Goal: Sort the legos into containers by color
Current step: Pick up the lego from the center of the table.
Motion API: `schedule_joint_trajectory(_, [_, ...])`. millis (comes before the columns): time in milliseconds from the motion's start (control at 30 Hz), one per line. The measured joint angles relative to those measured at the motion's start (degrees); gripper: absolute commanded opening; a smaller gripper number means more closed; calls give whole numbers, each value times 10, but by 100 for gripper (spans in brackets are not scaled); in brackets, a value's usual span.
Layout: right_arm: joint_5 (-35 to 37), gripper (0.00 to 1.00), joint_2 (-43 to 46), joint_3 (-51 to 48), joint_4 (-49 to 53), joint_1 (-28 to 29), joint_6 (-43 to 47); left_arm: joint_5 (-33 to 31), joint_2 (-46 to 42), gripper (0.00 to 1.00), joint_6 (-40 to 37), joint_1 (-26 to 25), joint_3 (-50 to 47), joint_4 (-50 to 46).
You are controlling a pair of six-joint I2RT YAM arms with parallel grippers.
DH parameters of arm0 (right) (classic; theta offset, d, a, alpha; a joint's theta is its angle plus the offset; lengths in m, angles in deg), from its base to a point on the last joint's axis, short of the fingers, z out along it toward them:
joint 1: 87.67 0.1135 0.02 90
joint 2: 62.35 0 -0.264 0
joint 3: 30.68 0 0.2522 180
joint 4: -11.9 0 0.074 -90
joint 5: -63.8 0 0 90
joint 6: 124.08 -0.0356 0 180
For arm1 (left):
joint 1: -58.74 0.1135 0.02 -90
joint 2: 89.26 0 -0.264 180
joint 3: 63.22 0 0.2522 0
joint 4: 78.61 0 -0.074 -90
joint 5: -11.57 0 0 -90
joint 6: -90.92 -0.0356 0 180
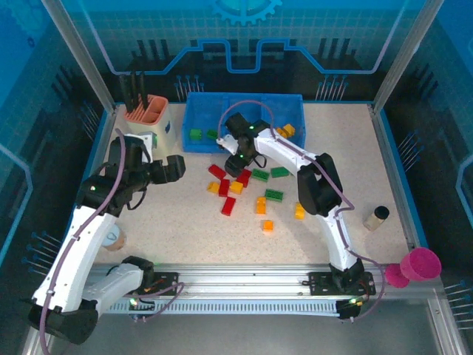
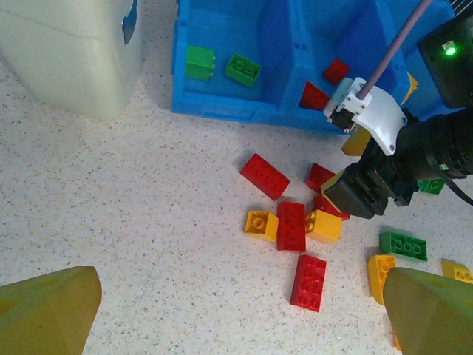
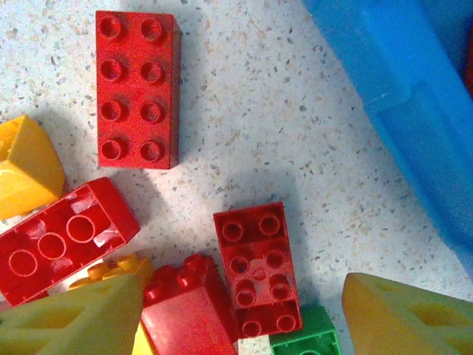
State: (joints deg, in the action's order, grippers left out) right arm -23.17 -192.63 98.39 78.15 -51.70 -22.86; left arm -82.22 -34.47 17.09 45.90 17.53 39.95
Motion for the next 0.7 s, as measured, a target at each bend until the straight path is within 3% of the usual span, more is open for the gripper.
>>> schedule_joint_trajectory(367, [-1,78,-49,14,4,0,0,1,0,99,0,0,-6,2])
schedule_joint_trajectory(600, [-2,61,-54,16,5,-5,-1,1,0,99,0,0,-8,4])
schedule_joint_trajectory(700, [-2,58,-62,18,5,-8,-1,1,0,99,0,0,-8,4])
